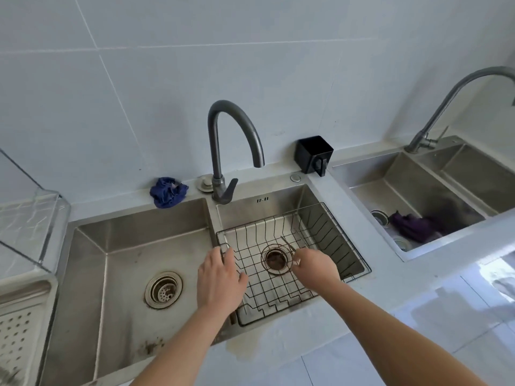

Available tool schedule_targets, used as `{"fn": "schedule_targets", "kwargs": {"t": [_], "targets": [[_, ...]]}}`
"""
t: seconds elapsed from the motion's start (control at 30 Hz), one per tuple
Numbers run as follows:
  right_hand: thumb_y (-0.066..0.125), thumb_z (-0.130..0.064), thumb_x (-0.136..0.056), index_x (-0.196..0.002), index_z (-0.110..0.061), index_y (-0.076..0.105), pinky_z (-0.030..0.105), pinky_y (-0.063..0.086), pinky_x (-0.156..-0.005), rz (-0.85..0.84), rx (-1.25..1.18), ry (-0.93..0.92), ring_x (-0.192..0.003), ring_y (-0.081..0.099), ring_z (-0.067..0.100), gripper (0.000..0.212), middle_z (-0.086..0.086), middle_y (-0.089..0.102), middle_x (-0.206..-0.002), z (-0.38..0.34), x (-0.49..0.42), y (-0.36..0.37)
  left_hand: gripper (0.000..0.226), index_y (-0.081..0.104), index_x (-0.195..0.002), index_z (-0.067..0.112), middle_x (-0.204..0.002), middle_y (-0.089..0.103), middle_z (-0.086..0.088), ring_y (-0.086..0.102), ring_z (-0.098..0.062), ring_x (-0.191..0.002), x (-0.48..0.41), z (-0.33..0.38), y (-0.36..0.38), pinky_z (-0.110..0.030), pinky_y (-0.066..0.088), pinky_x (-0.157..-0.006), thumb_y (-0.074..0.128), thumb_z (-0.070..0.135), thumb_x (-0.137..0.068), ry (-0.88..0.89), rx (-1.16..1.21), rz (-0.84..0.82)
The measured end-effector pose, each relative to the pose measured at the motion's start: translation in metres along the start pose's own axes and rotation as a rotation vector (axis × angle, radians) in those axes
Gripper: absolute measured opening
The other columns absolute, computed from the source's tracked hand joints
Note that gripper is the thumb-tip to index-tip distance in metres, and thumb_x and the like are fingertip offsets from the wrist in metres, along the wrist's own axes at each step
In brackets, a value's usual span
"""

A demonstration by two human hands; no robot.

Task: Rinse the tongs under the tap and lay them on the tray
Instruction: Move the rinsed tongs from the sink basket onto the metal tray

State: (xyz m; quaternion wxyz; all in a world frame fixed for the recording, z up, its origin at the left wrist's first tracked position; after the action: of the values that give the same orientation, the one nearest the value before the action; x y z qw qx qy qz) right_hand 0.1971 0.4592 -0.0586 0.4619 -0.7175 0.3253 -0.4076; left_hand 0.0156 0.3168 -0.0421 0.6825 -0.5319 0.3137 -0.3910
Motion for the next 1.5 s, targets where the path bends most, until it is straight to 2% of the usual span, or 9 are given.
{"fn": "schedule_targets", "kwargs": {"t": [0.17, 0.3, 0.43, 0.63, 0.8, 1.03, 1.2, 1.3, 1.5], "targets": [[0.054, -0.020, -0.092, -0.116, -0.020, 0.066, 0.033, 0.058, -0.072, -0.021, 0.005, 0.090, -0.090, 0.066, 0.024, 0.027, 0.002, 0.070, -0.104, 0.038, -0.032, 0.009, 0.076, 0.021, -0.157, 0.012, -0.165, 0.015, -0.021, 0.013, -0.036, -0.153, -0.015, 0.018, 0.039, -0.048, 0.018, -0.124, 0.045, 0.050, -0.095, -0.018, 0.006, -0.077], [0.058, -0.024, -0.094, -0.128, -0.020, 0.061, 0.036, 0.054, -0.080, -0.023, -0.014, 0.095, -0.111, 0.060, 0.025, 0.034, 0.004, 0.062, -0.126, 0.053, -0.062, 0.017, 0.079, 0.022, -0.157, 0.009, -0.165, 0.012, -0.025, 0.007, -0.038, -0.154, -0.024, 0.024, 0.064, -0.050, 0.014, -0.125, 0.045, 0.049, -0.094, -0.071, -0.016, -0.091], [0.068, -0.039, -0.092, -0.129, -0.021, 0.053, 0.038, 0.054, -0.085, -0.105, 0.055, 0.064, -0.122, 0.049, 0.029, 0.044, 0.007, 0.052, -0.134, 0.067, -0.083, 0.037, 0.078, 0.037, -0.152, 0.004, -0.162, 0.022, -0.030, 0.012, -0.041, -0.153, -0.020, 0.028, 0.080, -0.053, 0.018, -0.124, 0.054, 0.045, -0.088, -0.107, -0.077, -0.071], [0.073, -0.042, -0.089, -0.128, -0.018, 0.047, 0.040, 0.055, -0.089, -0.187, 0.088, -0.009, -0.120, 0.054, 0.030, 0.053, 0.011, 0.047, -0.136, 0.071, -0.103, 0.059, 0.072, 0.044, -0.148, 0.008, -0.162, 0.024, -0.027, 0.012, -0.039, -0.154, -0.025, 0.025, 0.088, -0.053, 0.022, -0.123, 0.045, 0.046, -0.086, -0.140, -0.137, -0.054], [0.064, -0.031, -0.093, -0.128, -0.017, 0.048, 0.036, 0.052, -0.075, -0.169, 0.106, -0.063, -0.111, 0.058, 0.028, 0.041, 0.008, 0.052, -0.131, 0.076, -0.105, 0.056, 0.073, 0.045, -0.147, 0.007, -0.162, 0.024, -0.027, 0.013, -0.039, -0.153, -0.024, 0.026, 0.087, -0.053, 0.022, -0.123, 0.045, 0.047, -0.085, -0.150, -0.161, -0.062], [0.058, -0.032, -0.085, -0.133, -0.026, 0.047, 0.031, 0.045, -0.063, -0.083, 0.045, -0.135, -0.104, 0.060, 0.022, 0.050, 0.000, 0.057, -0.126, 0.066, -0.088, 0.032, 0.076, 0.042, -0.149, 0.006, -0.162, 0.025, -0.026, 0.016, -0.039, -0.153, -0.022, 0.030, 0.081, -0.052, 0.019, -0.124, 0.056, 0.047, -0.087, -0.153, -0.147, -0.075], [0.062, -0.038, -0.085, -0.140, -0.030, 0.035, 0.030, 0.040, -0.060, -0.009, -0.025, -0.302, -0.095, 0.062, 0.022, 0.062, -0.002, 0.060, -0.123, 0.022, -0.071, 0.005, 0.070, 0.043, -0.147, 0.007, -0.158, 0.034, -0.024, 0.025, -0.038, -0.150, -0.021, 0.033, 0.056, -0.048, 0.023, -0.123, 0.065, 0.035, -0.087, -0.183, 0.003, -0.002], [0.064, -0.035, -0.083, -0.142, -0.025, 0.036, 0.028, 0.036, -0.058, 0.031, -0.070, -0.400, -0.085, 0.055, 0.018, 0.066, -0.003, 0.061, -0.119, -0.013, -0.063, -0.009, 0.066, 0.041, -0.148, 0.008, -0.154, 0.040, -0.023, 0.032, -0.039, -0.147, -0.009, 0.022, 0.028, -0.051, 0.027, -0.121, 0.058, 0.038, -0.091, -0.254, -0.034, 0.067], [0.064, -0.039, -0.084, -0.149, -0.022, 0.035, 0.027, 0.039, -0.064, 0.044, -0.031, -0.675, -0.099, 0.064, 0.022, 0.073, -0.001, 0.062, -0.127, -0.094, -0.031, -0.024, 0.059, 0.053, -0.135, 0.010, -0.138, 0.052, -0.019, 0.050, -0.038, -0.129, 0.052, -0.024, -0.035, -0.052, 0.047, -0.103, 0.064, 0.039, -0.085, -0.501, -0.088, 0.164]]}}
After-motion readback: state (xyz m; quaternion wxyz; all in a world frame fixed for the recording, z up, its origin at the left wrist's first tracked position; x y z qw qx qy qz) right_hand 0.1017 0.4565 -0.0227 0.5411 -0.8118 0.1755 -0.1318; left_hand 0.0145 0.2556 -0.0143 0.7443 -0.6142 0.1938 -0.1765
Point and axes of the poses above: each hand's wrist, its own x-axis away from the middle knuckle, its own y-axis out of the palm, z = x × y, the point moved 9 cm from there along -x, towards the middle knuckle
